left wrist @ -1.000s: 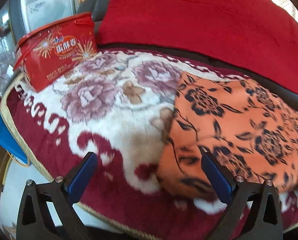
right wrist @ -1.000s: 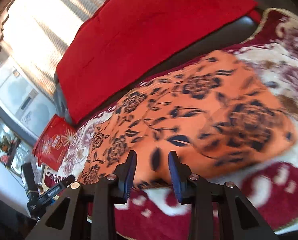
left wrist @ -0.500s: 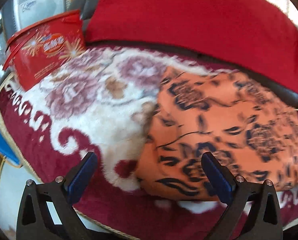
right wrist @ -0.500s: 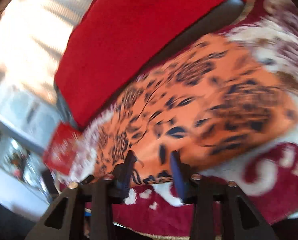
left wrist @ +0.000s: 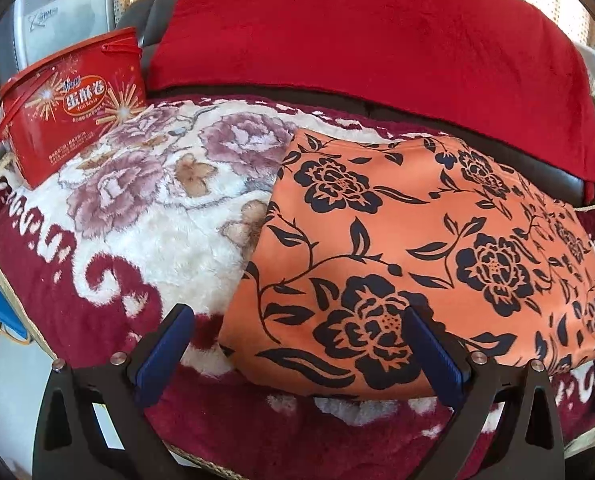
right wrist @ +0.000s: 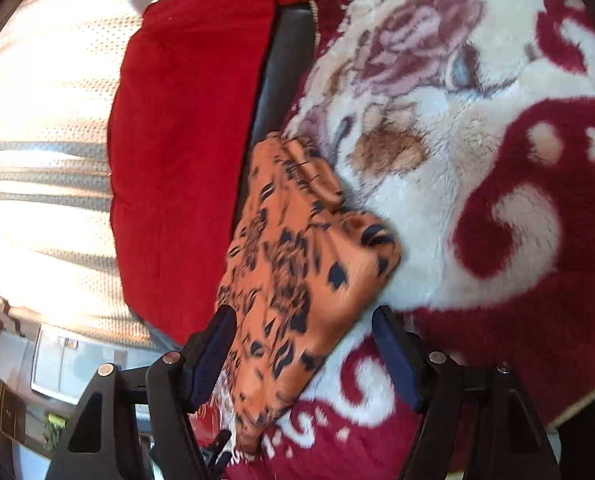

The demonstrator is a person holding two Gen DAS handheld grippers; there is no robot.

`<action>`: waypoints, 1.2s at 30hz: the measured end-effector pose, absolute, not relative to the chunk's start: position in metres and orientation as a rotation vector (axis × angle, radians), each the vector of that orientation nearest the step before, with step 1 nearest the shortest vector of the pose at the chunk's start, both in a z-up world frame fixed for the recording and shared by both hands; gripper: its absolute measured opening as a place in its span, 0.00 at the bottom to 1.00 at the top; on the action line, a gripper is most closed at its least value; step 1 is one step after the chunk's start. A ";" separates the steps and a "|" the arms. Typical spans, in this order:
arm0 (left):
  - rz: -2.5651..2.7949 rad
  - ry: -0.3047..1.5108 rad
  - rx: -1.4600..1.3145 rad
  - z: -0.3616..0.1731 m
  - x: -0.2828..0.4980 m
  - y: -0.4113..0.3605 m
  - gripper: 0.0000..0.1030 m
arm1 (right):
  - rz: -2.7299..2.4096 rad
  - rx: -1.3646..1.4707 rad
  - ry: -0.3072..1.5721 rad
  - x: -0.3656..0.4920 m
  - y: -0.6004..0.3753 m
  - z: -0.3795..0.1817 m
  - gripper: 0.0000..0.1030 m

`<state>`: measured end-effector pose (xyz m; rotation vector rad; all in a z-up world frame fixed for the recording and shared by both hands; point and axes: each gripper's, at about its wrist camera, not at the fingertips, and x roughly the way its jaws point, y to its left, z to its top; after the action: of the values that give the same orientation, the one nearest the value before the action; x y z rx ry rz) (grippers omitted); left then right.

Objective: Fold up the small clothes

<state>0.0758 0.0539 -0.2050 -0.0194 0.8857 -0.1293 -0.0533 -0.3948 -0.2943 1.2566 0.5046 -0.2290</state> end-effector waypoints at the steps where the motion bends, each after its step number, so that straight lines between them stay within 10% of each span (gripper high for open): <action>1: -0.127 0.884 -0.013 -0.206 0.077 0.054 1.00 | -0.235 1.272 0.495 -0.049 -0.396 -0.298 0.70; 5: -0.111 0.889 -0.012 -0.208 0.083 0.058 1.00 | -0.267 1.269 0.460 -0.035 -0.403 -0.300 0.69; 9: -0.095 0.909 -0.065 -0.210 0.090 0.069 1.00 | -0.300 1.198 0.503 -0.010 -0.408 -0.296 0.29; 14: -0.089 0.905 -0.141 -0.206 0.094 0.089 1.00 | -0.341 1.088 0.530 0.011 -0.392 -0.267 0.20; 24: 0.126 0.785 -0.471 -0.195 0.080 0.192 1.00 | -0.095 0.649 0.536 0.079 -0.240 -0.151 0.18; 36: 0.187 0.775 -0.530 -0.200 0.075 0.235 1.00 | 0.162 0.688 1.057 0.182 -0.072 -0.307 0.22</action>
<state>0.0752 0.2346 -0.2002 -0.5301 0.7749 0.1873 0.1819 -0.0723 -0.3073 0.6884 1.0565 0.1620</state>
